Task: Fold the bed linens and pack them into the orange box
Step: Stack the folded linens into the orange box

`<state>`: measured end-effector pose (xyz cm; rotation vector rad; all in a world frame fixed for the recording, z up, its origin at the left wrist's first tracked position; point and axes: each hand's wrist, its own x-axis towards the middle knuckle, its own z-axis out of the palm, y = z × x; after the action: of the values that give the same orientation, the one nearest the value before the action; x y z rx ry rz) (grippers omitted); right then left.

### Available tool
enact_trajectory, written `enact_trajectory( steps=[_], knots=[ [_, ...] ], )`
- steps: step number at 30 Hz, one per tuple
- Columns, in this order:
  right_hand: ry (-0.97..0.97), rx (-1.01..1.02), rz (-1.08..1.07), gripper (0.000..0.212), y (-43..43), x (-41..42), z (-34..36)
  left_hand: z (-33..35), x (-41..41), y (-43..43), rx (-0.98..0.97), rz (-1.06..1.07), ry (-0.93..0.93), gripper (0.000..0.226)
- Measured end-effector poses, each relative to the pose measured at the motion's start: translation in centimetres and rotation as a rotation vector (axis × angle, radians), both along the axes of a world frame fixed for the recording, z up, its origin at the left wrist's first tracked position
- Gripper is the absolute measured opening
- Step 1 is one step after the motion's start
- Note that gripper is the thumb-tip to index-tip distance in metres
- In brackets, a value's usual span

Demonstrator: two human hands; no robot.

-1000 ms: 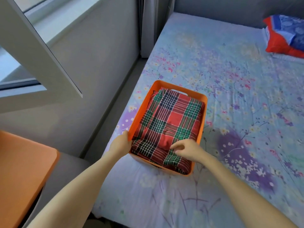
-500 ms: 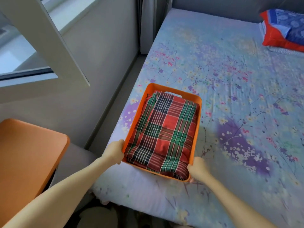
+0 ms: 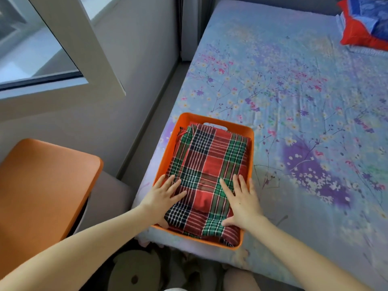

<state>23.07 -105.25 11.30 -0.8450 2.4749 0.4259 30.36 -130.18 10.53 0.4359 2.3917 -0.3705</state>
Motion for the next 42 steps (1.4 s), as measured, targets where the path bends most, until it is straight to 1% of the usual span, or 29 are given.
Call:
enact_trajectory(
  steps=[4,7,10,11,12,13,14,15,16,17,18,20,22,24,27,28,30,32,33,34,35,36,37,38,39,40,41,42],
  knots=[
    [-0.007,0.187,0.020,0.128,-0.8,-0.4,-2.1,-3.7,0.3,1.7,-0.122,0.090,-0.001,0.095],
    [-0.005,0.232,-0.013,0.131,-1.1,0.4,-3.9,-4.6,0.7,2.5,-0.143,0.123,-0.033,0.094],
    [-0.071,0.190,-0.002,0.129,-1.2,-0.5,-3.3,-2.8,-1.4,1.9,-0.099,0.134,-0.215,0.106],
    [-0.110,0.121,-0.024,0.125,-1.2,-1.5,-2.7,-1.8,-2.8,1.4,-0.055,0.161,-0.278,0.107],
    [-0.133,0.020,-0.066,0.120,-1.2,-2.7,-1.8,-0.7,-4.4,1.1,0.009,0.214,-0.303,0.101],
    [-0.133,-0.091,-0.116,0.117,-1.3,-4.2,-0.9,0.1,-5.9,1.0,0.089,0.280,-0.257,0.092],
    [-0.106,-0.175,-0.155,0.116,-1.4,-5.8,-0.2,0.9,-7.4,1.2,0.161,0.337,-0.137,0.084],
    [-0.067,-0.215,-0.182,0.118,-1.7,-7.3,0.0,1.5,-8.6,1.5,0.216,0.385,0.016,0.079],
    [-0.048,-0.221,-0.197,0.121,-2.1,-9.0,0.0,1.5,-10.2,2.1,0.265,0.435,0.149,0.077],
    [-0.049,-0.210,-0.215,0.124,-2.5,-10.3,-0.2,1.2,-11.7,2.7,0.315,0.480,0.242,0.076],
    [-0.062,-0.184,-0.230,0.128,-2.9,-11.4,-0.6,0.8,-13.1,3.3,0.366,0.522,0.292,0.076],
    [-0.100,-0.127,-0.237,0.132,-3.5,-13.5,-1.8,-0.5,-15.9,4.2,0.436,0.621,0.287,0.074],
    [-0.160,-0.095,-0.227,0.134,-3.8,-15.2,-3.2,-2.6,-18.3,4.4,0.474,0.772,0.218,0.071],
    [-0.210,-0.074,-0.204,0.134,-4.0,-15.9,-4.4,-4.5,-19.2,4.4,0.439,0.830,0.168,0.068],
    [-0.231,-0.029,-0.168,0.136,-4.4,-17.2,-6.1,-6.6,-19.8,4.9,0.371,0.842,0.201,0.064],
    [-0.238,-0.009,-0.162,0.138,-4.5,-17.7,-6.5,-6.8,-20.1,5.0,0.359,0.846,0.204,0.063],
    [-0.253,0.050,-0.136,0.141,-4.9,-18.2,-6.5,-6.1,-20.8,4.7,0.379,0.864,0.137,0.064],
    [-0.254,0.103,-0.126,0.142,-5.2,-18.1,-5.7,-3.9,-21.0,3.8,0.469,0.893,0.035,0.063],
    [-0.240,0.131,-0.138,0.140,-5.4,-17.8,-5.1,-2.6,-20.7,3.2,0.534,0.920,0.021,0.059],
    [-0.206,0.160,-0.144,0.135,-5.9,-17.1,-4.0,-1.0,-19.8,2.3,0.608,0.966,0.051,0.053],
    [-0.148,0.171,-0.134,0.125,-6.3,-16.4,-3.0,0.4,-18.7,1.5,0.677,1.015,0.116,0.047],
    [-0.076,0.142,-0.097,0.109,-7.0,-15.5,-2.0,1.7,-17.2,0.5,0.718,1.062,0.208,0.041],
    [-0.009,0.053,-0.049,0.088,-7.6,-14.4,-0.9,2.8,-15.5,-0.5,0.728,1.102,0.293,0.036],
    [0.027,-0.101,-0.017,0.064,-8.3,-13.2,0.1,3.8,-13.6,-1.6,0.728,1.152,0.363,0.031],
    [0.006,-0.310,-0.017,0.045,-9.1,-11.8,1.0,4.5,-11.6,-2.9,0.741,1.216,0.418,0.027],
    [-0.079,-0.507,-0.042,0.033,-10.2,-9.9,2.3,5.3,-9.3,-4.4,0.758,1.293,0.464,0.024],
    [-0.220,-0.661,-0.102,0.028,-11.1,-7.9,3.2,5.7,-7.2,-5.8,0.771,1.369,0.506,0.021],
    [-0.385,-0.748,-0.162,0.025,-12.6,-5.6,4.0,6.4,-4.7,-7.3,0.754,1.437,0.550,0.020]
  ],
)
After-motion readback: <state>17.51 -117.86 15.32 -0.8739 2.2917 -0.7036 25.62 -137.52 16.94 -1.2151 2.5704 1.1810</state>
